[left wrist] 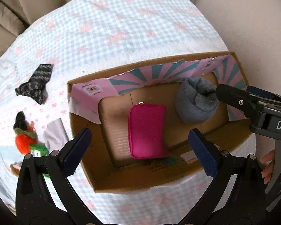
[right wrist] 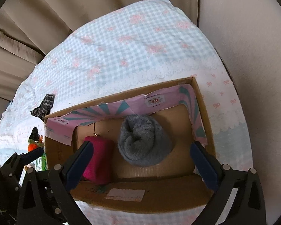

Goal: Organize soft objects
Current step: 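Open both tools to drop the pouch and sock ball into the box, then move both tools toward the green wipes packet and grey cloth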

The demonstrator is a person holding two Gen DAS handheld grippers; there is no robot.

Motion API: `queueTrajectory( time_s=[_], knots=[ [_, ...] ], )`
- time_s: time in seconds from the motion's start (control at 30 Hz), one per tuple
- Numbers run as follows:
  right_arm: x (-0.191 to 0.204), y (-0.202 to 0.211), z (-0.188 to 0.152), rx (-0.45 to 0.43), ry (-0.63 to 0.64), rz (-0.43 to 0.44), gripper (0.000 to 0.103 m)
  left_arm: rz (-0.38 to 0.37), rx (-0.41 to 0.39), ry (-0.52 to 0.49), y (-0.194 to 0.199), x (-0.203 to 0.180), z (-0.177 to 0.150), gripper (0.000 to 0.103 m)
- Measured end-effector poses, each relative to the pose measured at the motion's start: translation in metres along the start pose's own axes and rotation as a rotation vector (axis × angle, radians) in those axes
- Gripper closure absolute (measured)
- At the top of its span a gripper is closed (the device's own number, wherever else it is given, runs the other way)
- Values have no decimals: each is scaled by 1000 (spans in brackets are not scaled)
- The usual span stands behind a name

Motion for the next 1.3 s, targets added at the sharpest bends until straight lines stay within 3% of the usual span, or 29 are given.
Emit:
queueTrajectory(
  time_s=[0.3,0.63,1.03,1.3],
  knots=[
    [26,50,-2,-69,55,4,1,-8,-63,32,56,7,-12,0],
    [71,148,-21,-234,122,33,1,15,-212,87,165,30,-40,0],
    [126,253,-88,-390,304,23,0,66,-410,212,294,75,-117,0],
    [166,279,-125,-464,389,68,0,130,-476,275,335,110,-167,0]
  ],
)
Point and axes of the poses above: each gripper's, at about its wrist camera, not at the fingertips, and y roughly against the way its jaws point, x to its left, z to its top, the point moved 10 cm from there along -y, roughly the way its jaws point, and after that the axes turned 8 degrees about z, right-handed, at the moved point
